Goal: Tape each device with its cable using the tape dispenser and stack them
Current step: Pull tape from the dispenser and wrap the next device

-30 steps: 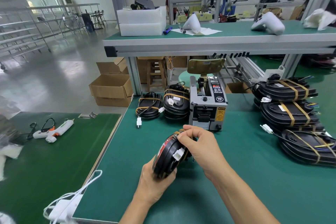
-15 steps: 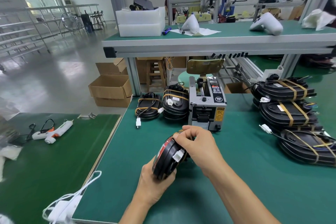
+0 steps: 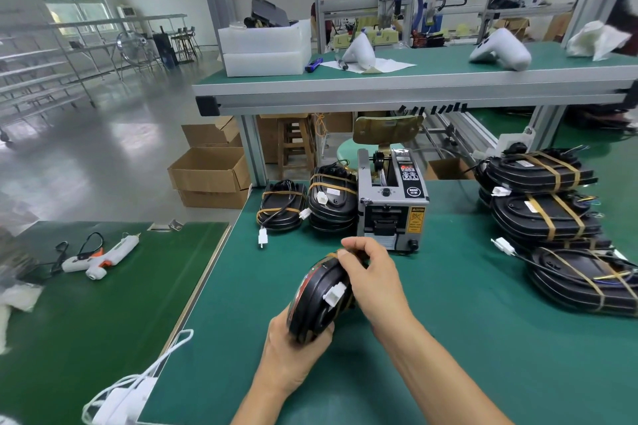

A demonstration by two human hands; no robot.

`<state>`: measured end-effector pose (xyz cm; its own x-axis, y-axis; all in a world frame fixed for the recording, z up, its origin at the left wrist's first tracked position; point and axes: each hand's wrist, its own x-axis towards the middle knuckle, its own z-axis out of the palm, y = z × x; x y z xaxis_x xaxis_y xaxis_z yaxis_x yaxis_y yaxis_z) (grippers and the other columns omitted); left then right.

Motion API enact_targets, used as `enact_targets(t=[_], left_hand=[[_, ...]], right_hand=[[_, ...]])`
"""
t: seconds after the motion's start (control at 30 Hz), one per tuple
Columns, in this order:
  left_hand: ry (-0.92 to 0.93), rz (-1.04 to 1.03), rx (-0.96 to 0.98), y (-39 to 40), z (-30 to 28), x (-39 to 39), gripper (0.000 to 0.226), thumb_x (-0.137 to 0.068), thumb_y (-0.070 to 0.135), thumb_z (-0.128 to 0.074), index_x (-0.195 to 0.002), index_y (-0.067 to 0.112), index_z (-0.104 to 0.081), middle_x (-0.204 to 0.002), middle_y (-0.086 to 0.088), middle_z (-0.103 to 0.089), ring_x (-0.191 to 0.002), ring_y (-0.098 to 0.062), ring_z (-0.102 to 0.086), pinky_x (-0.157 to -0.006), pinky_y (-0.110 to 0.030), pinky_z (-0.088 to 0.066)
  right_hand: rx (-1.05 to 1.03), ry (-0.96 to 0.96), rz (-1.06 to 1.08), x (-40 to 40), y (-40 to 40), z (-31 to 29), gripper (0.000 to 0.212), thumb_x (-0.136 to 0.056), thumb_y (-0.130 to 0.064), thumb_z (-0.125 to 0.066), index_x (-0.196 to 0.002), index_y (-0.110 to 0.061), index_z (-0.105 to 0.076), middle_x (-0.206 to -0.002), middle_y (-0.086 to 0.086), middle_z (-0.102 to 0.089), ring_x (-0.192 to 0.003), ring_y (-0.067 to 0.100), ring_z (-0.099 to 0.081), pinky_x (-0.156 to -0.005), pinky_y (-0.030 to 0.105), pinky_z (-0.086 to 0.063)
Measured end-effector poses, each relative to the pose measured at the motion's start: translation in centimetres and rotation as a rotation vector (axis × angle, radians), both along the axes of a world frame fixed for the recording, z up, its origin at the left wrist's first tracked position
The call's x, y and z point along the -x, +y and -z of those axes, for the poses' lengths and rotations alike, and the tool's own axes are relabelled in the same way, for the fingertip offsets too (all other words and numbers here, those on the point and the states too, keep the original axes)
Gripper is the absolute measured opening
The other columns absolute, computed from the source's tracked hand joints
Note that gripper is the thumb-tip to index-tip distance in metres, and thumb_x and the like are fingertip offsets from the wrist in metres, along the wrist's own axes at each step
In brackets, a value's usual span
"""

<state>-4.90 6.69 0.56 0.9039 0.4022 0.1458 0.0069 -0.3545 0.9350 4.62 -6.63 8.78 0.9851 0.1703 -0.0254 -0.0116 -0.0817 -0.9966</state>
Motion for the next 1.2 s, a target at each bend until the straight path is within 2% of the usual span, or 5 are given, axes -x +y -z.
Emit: enact_targets(t=[0.2, 0.47, 0.63, 0.9, 1.2], left_hand=[[0.02, -0.028, 0.009, -0.1, -0.1, -0.1, 0.016, -0.074, 0.026, -0.087, -0.084, 0.029, -0.074, -0.082, 0.001, -0.076, -0.069, -0.005, -0.063, -0.069, -0.015, -0.052], [-0.007, 0.001, 0.016, -0.2, -0.5, 0.0, 0.02, -0.072, 0.034, -0.081, -0.089, 0.041, -0.073, -0.08, 0.002, -0.075, -0.069, -0.004, -0.06, -0.071, -0.021, -0.054], [-0.01, 0.008, -0.017, -0.1, -0.4, 0.0, 0.022, -0.071, 0.038, -0.08, -0.091, 0.041, -0.073, -0.078, 0.003, -0.074, -0.068, -0.006, -0.06, -0.069, -0.022, -0.054], [-0.018, 0.011, -0.017, -0.2, -0.3, 0.0, 0.022, -0.069, 0.046, -0.077, -0.089, 0.041, -0.072, -0.079, -0.002, -0.073, -0.069, -0.012, -0.058, -0.07, -0.028, -0.055], [-0.018, 0.011, -0.025, -0.1, 0.1, -0.2, 0.023, -0.07, 0.046, -0.077, -0.092, 0.041, -0.072, -0.079, -0.001, -0.073, -0.07, -0.013, -0.058, -0.073, -0.032, -0.057]], right_hand=[[-0.084, 0.018, 0.294, -4.6, -1.7, 0.8, 0.015, -0.096, -0.024, -0.067, -0.087, -0.033, -0.075, -0.084, -0.018, -0.074, -0.085, -0.004, -0.067, -0.075, 0.02, -0.047], [0.074, 0.083, 0.538, -10.7, -2.2, 1.6, 0.024, -0.09, -0.016, -0.066, -0.068, -0.024, -0.071, -0.086, 0.001, -0.076, -0.081, 0.021, -0.062, -0.075, 0.029, -0.046], [0.099, 0.145, 0.574, -11.1, -1.0, 1.3, 0.033, -0.077, -0.012, -0.059, -0.046, -0.016, -0.049, -0.051, -0.003, -0.032, -0.063, 0.023, -0.031, -0.055, 0.031, -0.035], [-0.02, 0.259, 0.637, -12.0, -0.4, 0.8, 0.028, -0.08, -0.018, -0.072, -0.057, -0.029, -0.062, -0.089, 0.001, -0.077, -0.089, 0.03, -0.066, -0.091, 0.043, -0.055], [-0.038, 0.333, 0.675, -11.7, 0.3, -0.6, 0.022, -0.076, -0.018, -0.073, -0.059, -0.021, -0.06, -0.071, -0.002, -0.061, -0.091, 0.036, -0.067, -0.099, 0.053, -0.053]])
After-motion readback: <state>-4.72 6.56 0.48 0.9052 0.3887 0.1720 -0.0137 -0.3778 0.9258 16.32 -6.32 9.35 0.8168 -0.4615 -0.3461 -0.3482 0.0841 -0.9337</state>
